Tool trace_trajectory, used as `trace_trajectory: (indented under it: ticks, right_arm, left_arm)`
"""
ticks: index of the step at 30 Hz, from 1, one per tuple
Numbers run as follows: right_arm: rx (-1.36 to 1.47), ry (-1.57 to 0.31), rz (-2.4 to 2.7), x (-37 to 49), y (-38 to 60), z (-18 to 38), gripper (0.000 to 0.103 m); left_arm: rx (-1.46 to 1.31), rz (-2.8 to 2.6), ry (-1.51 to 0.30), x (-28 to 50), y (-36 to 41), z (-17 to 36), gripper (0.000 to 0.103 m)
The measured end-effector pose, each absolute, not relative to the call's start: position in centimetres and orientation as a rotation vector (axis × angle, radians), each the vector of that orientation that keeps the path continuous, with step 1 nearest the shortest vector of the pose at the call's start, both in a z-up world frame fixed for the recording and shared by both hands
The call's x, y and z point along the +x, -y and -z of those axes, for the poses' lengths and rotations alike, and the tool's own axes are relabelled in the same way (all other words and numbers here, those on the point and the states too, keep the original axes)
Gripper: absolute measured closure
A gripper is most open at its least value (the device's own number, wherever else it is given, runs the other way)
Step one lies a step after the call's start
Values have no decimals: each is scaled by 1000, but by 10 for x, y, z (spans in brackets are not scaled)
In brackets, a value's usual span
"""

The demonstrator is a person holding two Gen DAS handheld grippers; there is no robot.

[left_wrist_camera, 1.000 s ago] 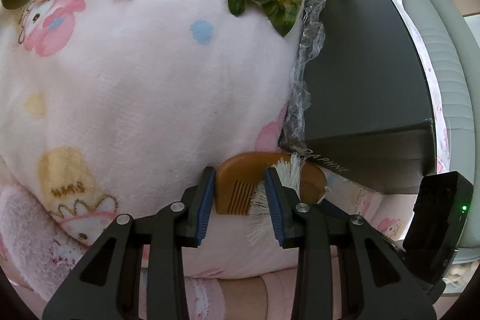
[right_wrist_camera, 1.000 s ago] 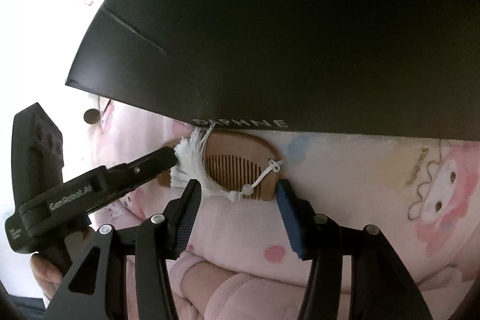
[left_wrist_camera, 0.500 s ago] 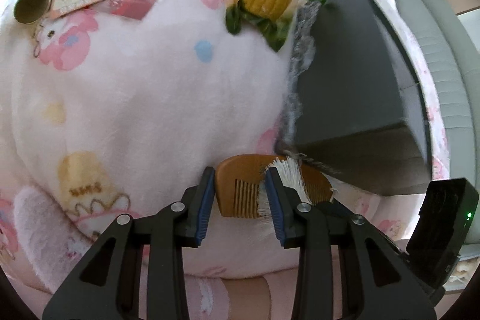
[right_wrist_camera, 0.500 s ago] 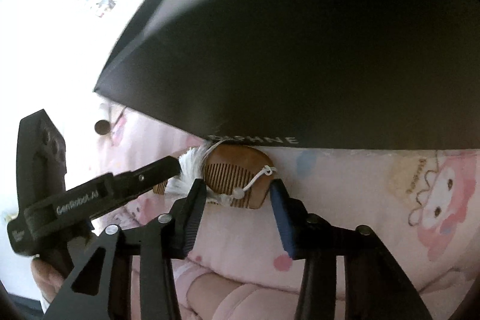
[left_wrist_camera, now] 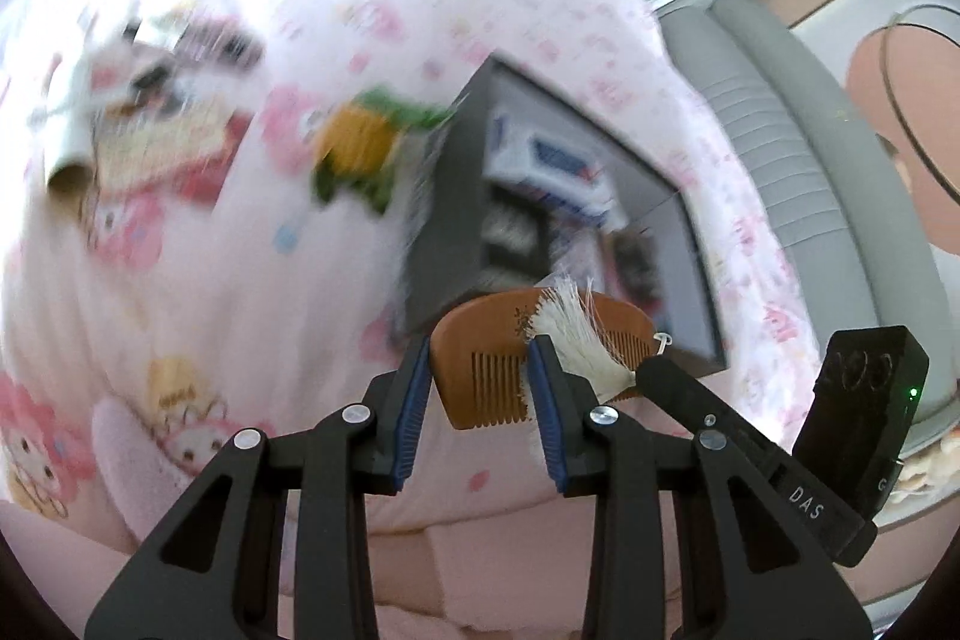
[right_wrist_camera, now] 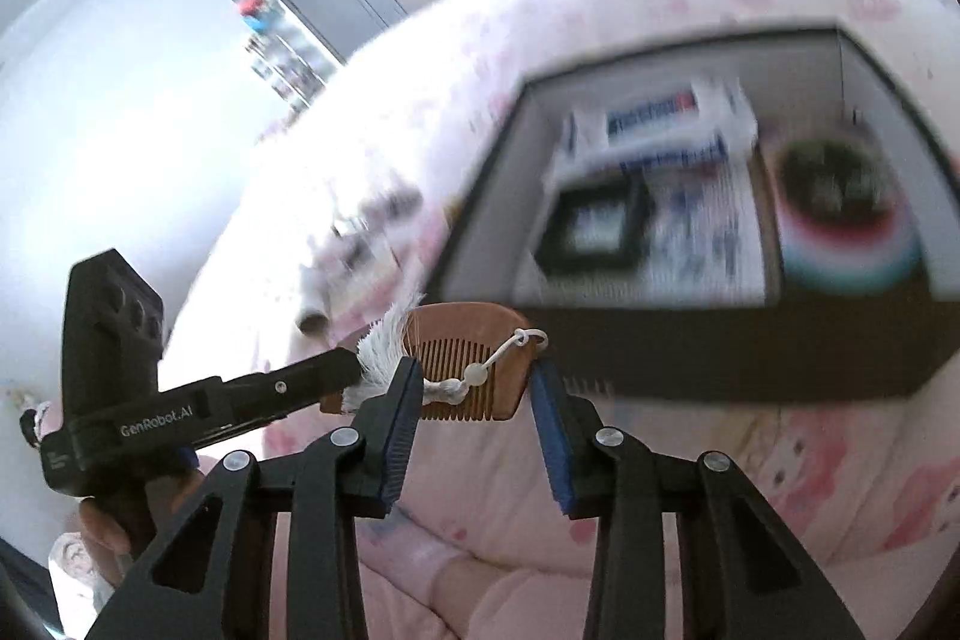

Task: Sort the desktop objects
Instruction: 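Lift the comb with the right gripper over the box and lower it inside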

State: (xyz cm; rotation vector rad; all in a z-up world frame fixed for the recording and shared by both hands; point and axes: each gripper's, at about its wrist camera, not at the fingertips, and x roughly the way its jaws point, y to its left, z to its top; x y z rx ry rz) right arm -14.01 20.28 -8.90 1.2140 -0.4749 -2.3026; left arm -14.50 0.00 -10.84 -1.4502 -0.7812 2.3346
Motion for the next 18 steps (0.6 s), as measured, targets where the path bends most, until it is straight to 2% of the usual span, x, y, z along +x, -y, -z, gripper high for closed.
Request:
trace_trajectory:
  ticks: [6, 9, 14, 18]
  right_arm:
    - [1143, 459, 2344, -178, -232, 61, 70]
    - [1145, 419, 2372, -186, -254, 53, 70]
    - [1241, 392, 2384, -210, -268, 75, 70]
    - [1296, 439, 2362, -220, -275, 94, 70]
  left_arm:
    - [-1356, -2339, 740, -204, -11, 69, 71]
    - [-1356, -2326, 716, -219, -29, 70, 71]
    - [-1422, -2331, 634, -241, -59, 85, 71]
    - [-1485, -2319, 583, -252, -69, 96, 69]
